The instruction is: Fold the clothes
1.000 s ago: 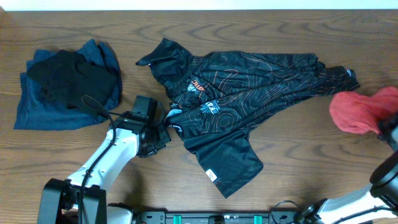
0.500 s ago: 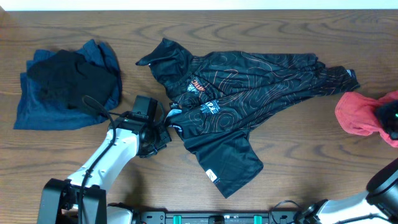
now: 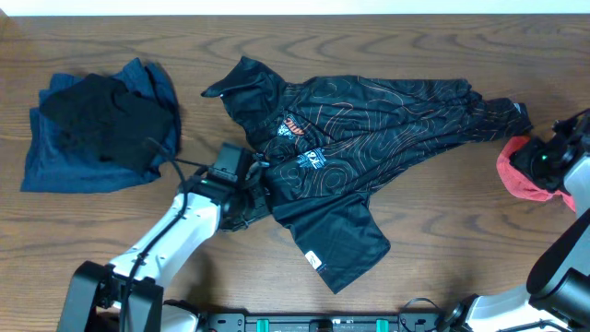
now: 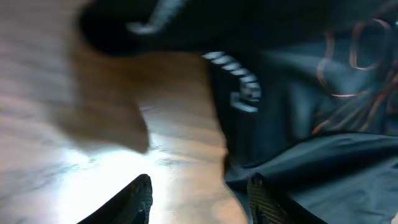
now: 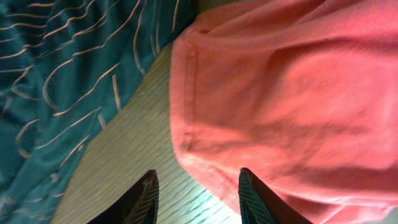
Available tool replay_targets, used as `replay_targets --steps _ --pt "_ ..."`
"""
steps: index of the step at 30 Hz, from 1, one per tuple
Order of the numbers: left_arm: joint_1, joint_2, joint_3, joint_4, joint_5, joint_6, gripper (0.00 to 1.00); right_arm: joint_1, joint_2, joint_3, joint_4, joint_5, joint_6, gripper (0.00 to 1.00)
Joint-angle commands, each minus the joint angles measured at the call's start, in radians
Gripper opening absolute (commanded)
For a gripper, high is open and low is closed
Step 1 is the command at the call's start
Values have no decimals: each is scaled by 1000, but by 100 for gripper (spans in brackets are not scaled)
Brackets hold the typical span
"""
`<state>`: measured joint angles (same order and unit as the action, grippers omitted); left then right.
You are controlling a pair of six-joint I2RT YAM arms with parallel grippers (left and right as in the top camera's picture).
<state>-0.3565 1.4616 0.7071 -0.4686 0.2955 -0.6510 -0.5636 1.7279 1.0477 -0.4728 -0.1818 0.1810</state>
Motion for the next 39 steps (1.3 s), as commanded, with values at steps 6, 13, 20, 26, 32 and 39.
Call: replay_targets --steps 6,13,20,26,32,39 --pt "-36 55 -4 24 7 -31 54 6 138 -4 53 86 -97 37" --pt "-36 57 -4 42 19 -73 57 -25 227 -4 144 237 -95 36" --pt "-45 57 -4 65 89 -73 57 -134 227 48 175 388 33 50" --pt "-94 59 -4 79 90 -77 57 -196 226 126 164 113 34 58" --pt "-163 68 -4 80 86 -144 57 -180 207 178 120 -99 29 59" --pt "-221 95 -4 95 57 -193 56 -126 119 195 71 -190 21 61"
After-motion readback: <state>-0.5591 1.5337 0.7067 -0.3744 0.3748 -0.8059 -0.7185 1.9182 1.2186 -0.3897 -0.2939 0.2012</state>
